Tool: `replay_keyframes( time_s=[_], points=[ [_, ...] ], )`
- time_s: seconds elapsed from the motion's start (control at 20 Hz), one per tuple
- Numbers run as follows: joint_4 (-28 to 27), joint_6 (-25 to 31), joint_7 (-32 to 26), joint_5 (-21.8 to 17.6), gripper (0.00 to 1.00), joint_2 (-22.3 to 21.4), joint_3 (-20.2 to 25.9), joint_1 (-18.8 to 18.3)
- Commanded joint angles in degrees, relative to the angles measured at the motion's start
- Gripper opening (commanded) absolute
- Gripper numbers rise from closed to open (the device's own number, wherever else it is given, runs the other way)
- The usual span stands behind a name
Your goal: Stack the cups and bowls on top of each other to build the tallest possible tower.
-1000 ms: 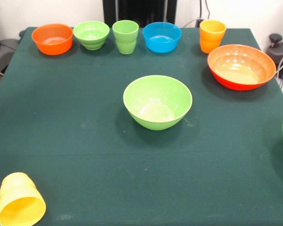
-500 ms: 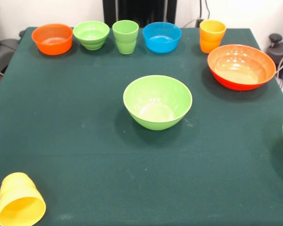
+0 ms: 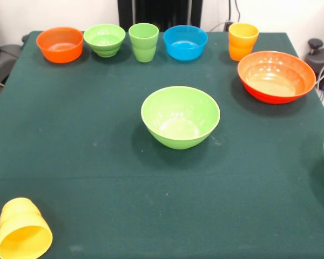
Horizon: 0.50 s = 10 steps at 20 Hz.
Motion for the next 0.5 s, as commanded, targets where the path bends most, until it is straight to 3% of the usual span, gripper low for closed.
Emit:
replay_keyframes(
  time_s=[0.05, 0.5],
  points=[
    [8.8, 3.8, 3.0, -0.2, 0.0, 0.5, 5.1, 2.5],
    [9.9, 3.1, 4.5, 1.1, 0.0, 0.4, 5.4, 3.2]
  ],
)
